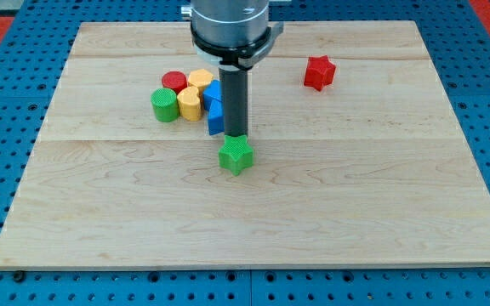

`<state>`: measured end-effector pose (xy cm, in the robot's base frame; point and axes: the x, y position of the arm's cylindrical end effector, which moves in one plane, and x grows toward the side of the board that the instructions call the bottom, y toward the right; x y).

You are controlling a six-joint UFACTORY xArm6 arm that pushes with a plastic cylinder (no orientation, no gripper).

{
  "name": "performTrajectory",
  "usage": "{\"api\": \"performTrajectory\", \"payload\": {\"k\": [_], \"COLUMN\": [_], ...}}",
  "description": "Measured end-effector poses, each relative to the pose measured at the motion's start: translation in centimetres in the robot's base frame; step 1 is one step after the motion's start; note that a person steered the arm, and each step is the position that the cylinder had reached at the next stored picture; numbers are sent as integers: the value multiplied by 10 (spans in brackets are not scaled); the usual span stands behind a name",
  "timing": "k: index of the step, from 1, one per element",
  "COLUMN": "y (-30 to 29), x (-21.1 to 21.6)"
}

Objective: Place the green star below the blue triangle

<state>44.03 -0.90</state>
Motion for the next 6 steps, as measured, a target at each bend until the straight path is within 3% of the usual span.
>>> {"api": "performTrajectory", "payload": {"k": [1,2,5,6], "y": [39,55,-79,-45], "x": [7,57,54,64]}}
